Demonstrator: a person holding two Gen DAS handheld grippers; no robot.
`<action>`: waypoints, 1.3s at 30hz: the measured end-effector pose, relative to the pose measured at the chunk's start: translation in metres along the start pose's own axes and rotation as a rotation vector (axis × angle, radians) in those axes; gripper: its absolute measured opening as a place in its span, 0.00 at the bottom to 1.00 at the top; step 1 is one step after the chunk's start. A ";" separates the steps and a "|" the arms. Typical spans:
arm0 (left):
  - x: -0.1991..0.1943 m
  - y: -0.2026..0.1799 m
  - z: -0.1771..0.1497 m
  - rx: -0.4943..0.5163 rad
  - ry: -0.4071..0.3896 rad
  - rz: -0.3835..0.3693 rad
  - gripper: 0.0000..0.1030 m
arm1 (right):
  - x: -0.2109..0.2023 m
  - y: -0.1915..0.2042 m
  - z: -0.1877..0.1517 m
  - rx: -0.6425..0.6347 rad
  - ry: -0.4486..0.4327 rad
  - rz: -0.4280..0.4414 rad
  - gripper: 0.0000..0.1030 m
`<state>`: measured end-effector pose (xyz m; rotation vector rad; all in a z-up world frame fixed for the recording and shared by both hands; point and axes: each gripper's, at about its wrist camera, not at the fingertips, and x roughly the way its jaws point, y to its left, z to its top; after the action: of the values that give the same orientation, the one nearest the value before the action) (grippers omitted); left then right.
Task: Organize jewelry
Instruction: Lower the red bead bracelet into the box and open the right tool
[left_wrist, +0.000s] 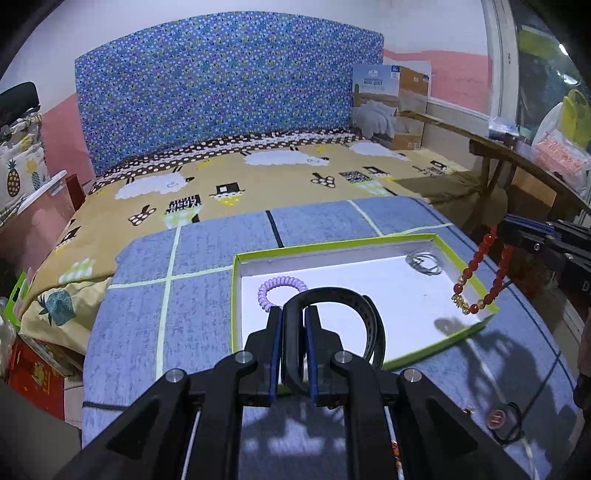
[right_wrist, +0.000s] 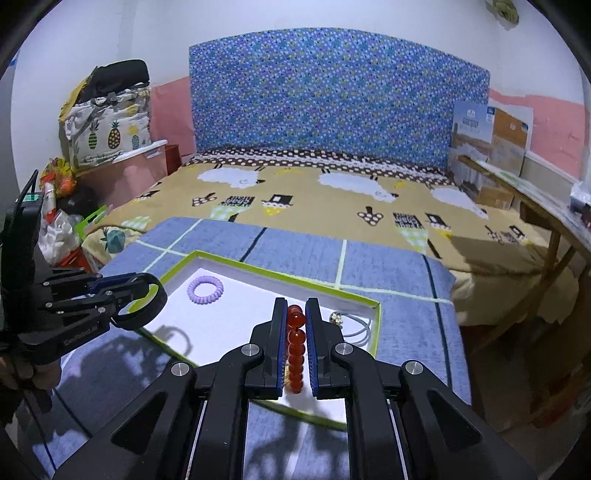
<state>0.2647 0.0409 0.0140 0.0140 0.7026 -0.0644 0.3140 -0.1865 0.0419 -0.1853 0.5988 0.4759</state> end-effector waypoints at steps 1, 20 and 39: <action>0.006 0.001 0.000 -0.003 0.010 0.003 0.12 | 0.006 -0.002 -0.001 0.007 0.009 0.004 0.09; 0.057 0.009 0.003 -0.019 0.119 0.069 0.12 | 0.067 -0.052 -0.020 0.099 0.124 -0.047 0.09; 0.053 0.017 -0.001 -0.048 0.096 0.024 0.17 | 0.054 -0.058 -0.036 0.121 0.114 -0.054 0.20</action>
<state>0.3055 0.0555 -0.0213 -0.0211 0.7992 -0.0240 0.3633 -0.2280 -0.0168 -0.1140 0.7303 0.3773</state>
